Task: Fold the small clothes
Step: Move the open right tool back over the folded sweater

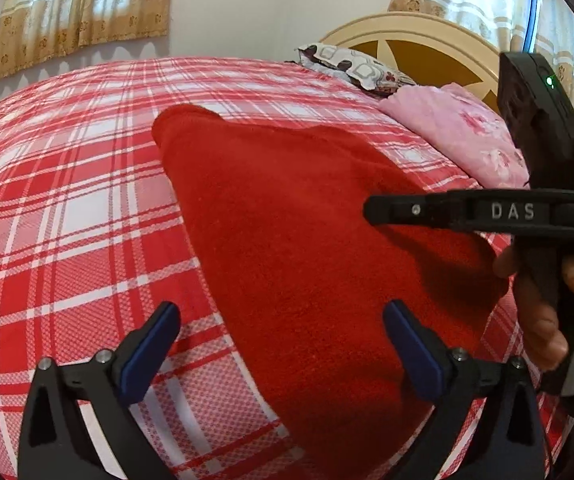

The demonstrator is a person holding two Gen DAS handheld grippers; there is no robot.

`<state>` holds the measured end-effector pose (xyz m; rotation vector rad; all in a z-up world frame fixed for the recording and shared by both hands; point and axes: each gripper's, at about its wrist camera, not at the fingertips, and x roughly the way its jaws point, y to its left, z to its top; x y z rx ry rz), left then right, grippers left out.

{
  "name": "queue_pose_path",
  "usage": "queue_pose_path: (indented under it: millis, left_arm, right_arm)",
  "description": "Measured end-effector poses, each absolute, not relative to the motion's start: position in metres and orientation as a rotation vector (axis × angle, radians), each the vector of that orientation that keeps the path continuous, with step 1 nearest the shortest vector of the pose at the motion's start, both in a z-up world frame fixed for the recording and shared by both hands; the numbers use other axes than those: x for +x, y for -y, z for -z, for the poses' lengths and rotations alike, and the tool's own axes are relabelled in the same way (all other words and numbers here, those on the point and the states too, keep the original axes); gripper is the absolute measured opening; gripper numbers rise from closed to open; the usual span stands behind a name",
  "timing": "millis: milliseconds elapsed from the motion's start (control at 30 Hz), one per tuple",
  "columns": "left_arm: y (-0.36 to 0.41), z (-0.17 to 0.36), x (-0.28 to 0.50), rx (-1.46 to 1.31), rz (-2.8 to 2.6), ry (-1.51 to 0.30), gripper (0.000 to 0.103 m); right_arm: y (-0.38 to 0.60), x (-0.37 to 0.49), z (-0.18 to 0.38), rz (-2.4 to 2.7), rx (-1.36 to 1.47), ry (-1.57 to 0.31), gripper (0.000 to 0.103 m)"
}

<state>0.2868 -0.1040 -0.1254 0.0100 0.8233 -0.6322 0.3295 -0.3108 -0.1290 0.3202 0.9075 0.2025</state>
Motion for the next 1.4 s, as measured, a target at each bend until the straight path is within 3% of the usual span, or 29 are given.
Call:
queue_pose_path:
  millis: [133, 533, 600, 667, 733, 1000, 1167, 1400]
  left_arm:
    - [0.104, 0.129, 0.290, -0.006, 0.653, -0.853, 0.103]
    - [0.105, 0.129, 0.290, -0.005, 0.648, -0.860, 0.103]
    - [0.105, 0.130, 0.290, -0.008, 0.647, -0.862, 0.103]
    - [0.105, 0.129, 0.289, -0.006, 0.641, -0.858, 0.103]
    - [0.105, 0.129, 0.288, -0.003, 0.638, -0.854, 0.103]
    - [0.106, 0.128, 0.288, -0.005, 0.627, -0.852, 0.103]
    - [0.105, 0.108, 0.274, -0.013, 0.621, -0.709, 0.103]
    - [0.108, 0.127, 0.297, -0.067, 0.644, -0.844, 0.103]
  right_arm:
    - [0.321, 0.327, 0.137, -0.220, 0.367, -0.885, 0.024]
    - [0.317, 0.316, 0.128, -0.265, 0.331, -0.833, 0.026]
    - [0.322, 0.309, 0.121, -0.272, 0.340, -0.819, 0.028]
    - [0.328, 0.301, 0.111, -0.258, 0.337, -0.782, 0.049]
    - [0.337, 0.293, 0.102, -0.227, 0.335, -0.740, 0.062]
    - [0.338, 0.303, 0.127, -0.160, 0.262, -0.863, 0.062]
    - [0.356, 0.304, 0.145, -0.156, 0.334, -0.911, 0.062]
    - [0.361, 0.304, 0.141, -0.213, 0.371, -0.899, 0.062]
